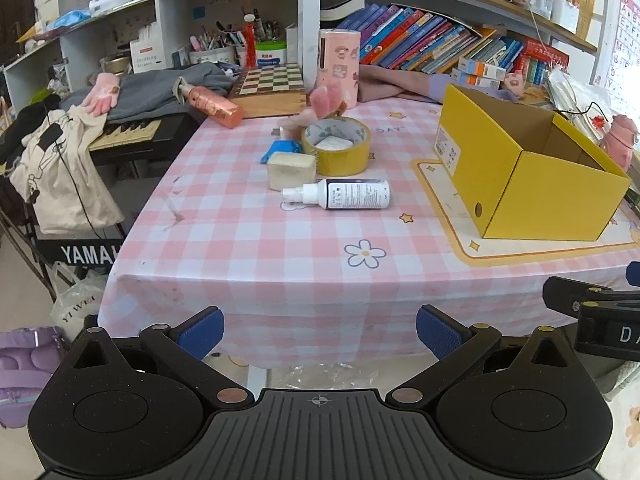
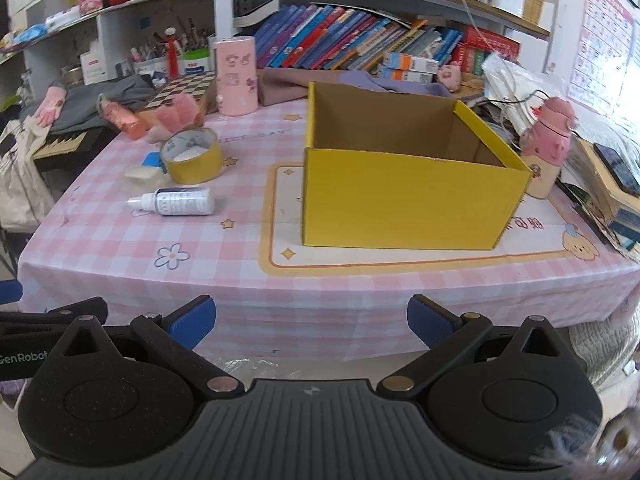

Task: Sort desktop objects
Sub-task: 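Move both tools toward the white block and spray bottle beside the tape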

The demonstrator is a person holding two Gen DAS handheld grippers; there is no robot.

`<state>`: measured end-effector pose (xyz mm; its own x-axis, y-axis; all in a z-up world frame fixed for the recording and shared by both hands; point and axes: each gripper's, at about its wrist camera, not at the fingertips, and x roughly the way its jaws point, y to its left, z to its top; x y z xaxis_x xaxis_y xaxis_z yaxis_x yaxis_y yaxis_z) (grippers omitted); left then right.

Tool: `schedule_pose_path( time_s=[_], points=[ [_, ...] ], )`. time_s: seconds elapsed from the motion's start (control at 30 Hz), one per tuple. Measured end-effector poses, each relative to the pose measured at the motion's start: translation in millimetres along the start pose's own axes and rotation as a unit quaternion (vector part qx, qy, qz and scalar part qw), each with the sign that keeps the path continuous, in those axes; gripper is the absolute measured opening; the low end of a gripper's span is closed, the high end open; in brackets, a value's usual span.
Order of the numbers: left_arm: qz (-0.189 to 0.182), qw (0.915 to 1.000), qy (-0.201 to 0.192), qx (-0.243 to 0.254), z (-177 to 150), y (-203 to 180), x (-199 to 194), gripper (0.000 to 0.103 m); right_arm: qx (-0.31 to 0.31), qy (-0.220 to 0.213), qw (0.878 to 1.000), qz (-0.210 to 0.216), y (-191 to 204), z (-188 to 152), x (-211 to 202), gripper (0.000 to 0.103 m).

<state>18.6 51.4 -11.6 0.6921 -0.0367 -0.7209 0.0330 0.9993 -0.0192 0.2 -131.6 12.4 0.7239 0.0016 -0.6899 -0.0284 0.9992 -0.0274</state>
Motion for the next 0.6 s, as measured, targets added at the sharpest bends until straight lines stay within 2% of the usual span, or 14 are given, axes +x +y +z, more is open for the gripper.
schedule_pose_path(
  time_s=[0.2, 0.6],
  points=[
    [0.007, 0.9999, 0.002, -0.008, -1, 8, 0, 0.103, -0.021, 0.0, 1.0, 0.017, 14, 4, 3, 0.103],
    [0.046, 0.9981, -0.004, -0.041, 0, 31, 5, 0.103, -0.068, -0.006, 0.995, 0.075, 45, 19, 18, 0.099]
  ],
)
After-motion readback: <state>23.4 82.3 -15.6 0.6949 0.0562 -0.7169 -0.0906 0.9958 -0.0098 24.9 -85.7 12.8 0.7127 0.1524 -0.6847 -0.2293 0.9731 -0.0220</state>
